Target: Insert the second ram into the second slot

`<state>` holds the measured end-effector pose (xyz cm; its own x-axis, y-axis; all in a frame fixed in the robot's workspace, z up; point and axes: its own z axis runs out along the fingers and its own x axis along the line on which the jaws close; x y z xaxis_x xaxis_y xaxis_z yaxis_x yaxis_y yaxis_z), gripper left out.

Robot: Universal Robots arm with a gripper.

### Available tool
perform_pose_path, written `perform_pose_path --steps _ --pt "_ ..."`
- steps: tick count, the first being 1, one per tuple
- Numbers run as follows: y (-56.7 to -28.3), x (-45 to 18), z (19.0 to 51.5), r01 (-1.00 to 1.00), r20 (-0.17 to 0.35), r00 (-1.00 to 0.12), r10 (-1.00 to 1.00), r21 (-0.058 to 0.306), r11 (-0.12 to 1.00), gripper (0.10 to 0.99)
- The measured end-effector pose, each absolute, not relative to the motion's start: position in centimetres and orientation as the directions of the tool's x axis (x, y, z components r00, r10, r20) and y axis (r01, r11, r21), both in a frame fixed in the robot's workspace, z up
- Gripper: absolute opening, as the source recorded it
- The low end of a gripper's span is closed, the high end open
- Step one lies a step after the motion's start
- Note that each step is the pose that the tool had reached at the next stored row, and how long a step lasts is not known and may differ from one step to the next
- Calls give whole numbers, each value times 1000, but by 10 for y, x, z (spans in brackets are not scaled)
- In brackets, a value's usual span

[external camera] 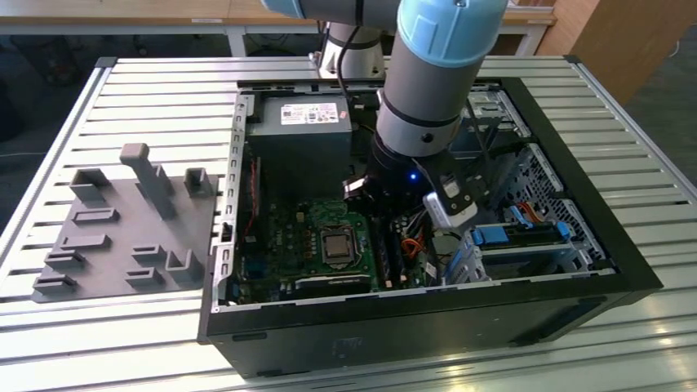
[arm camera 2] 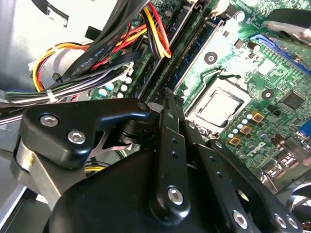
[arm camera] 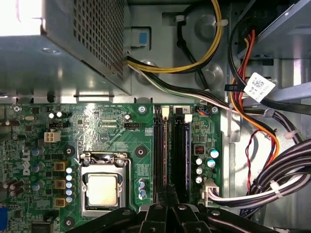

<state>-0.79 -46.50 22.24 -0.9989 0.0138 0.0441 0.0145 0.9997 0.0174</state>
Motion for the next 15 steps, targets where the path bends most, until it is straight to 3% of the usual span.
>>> perform_pose_path --steps 15 --pt "-465 -8 215 15 44 -999 14 16 1000 106"
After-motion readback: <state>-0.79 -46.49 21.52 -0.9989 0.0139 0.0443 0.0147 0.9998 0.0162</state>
